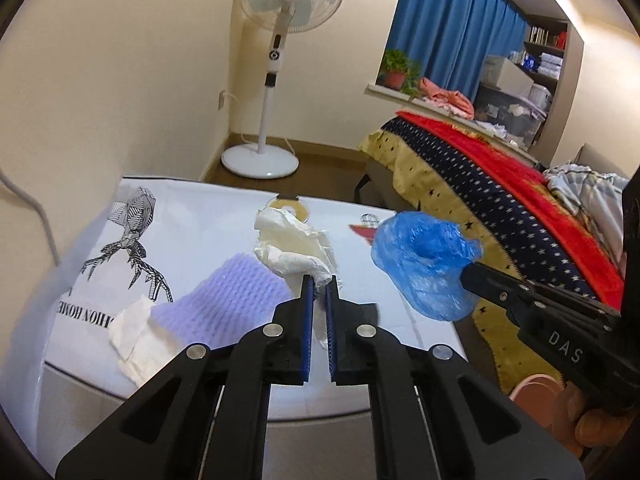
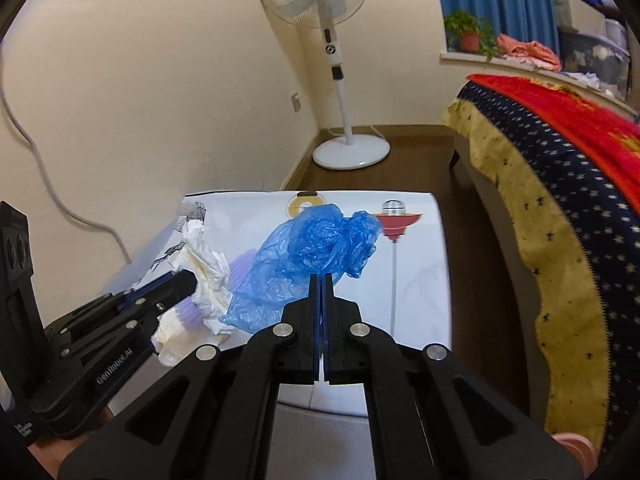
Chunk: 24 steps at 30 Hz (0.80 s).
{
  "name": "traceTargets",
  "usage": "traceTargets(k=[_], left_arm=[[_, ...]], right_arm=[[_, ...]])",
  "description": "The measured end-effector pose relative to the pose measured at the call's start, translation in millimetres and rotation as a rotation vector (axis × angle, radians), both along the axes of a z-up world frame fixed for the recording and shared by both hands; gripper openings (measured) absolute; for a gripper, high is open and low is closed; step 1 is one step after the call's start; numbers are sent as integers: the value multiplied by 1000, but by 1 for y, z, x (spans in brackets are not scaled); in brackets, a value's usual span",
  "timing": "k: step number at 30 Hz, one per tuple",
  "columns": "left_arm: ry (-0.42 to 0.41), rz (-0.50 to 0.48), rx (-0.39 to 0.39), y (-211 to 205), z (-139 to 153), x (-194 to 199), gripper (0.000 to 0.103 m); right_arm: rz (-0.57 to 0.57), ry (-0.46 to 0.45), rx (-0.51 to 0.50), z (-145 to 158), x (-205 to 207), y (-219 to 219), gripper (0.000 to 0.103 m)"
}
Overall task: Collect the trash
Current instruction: 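Grasp the blue plastic bag with the right tool while the left tool grasps white tissue, then carry the blue bag and white tissue over the pink bin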
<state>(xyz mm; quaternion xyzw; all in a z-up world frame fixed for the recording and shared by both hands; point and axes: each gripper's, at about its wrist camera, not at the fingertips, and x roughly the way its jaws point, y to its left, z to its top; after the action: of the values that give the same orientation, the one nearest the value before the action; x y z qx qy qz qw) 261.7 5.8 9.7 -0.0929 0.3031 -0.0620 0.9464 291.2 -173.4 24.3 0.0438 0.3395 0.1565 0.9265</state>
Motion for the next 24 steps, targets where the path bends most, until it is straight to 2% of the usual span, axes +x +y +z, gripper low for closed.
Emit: traceTargets(k=[12,24], left_arm=[[-43,-44,10,-45,22,-74,6],[-59,-136,28,-91,14,-118,6]], right_arm=[[-102,-62,-42,31,-82,-58,1],[-169,-101,-55,39,-165,-94,1]])
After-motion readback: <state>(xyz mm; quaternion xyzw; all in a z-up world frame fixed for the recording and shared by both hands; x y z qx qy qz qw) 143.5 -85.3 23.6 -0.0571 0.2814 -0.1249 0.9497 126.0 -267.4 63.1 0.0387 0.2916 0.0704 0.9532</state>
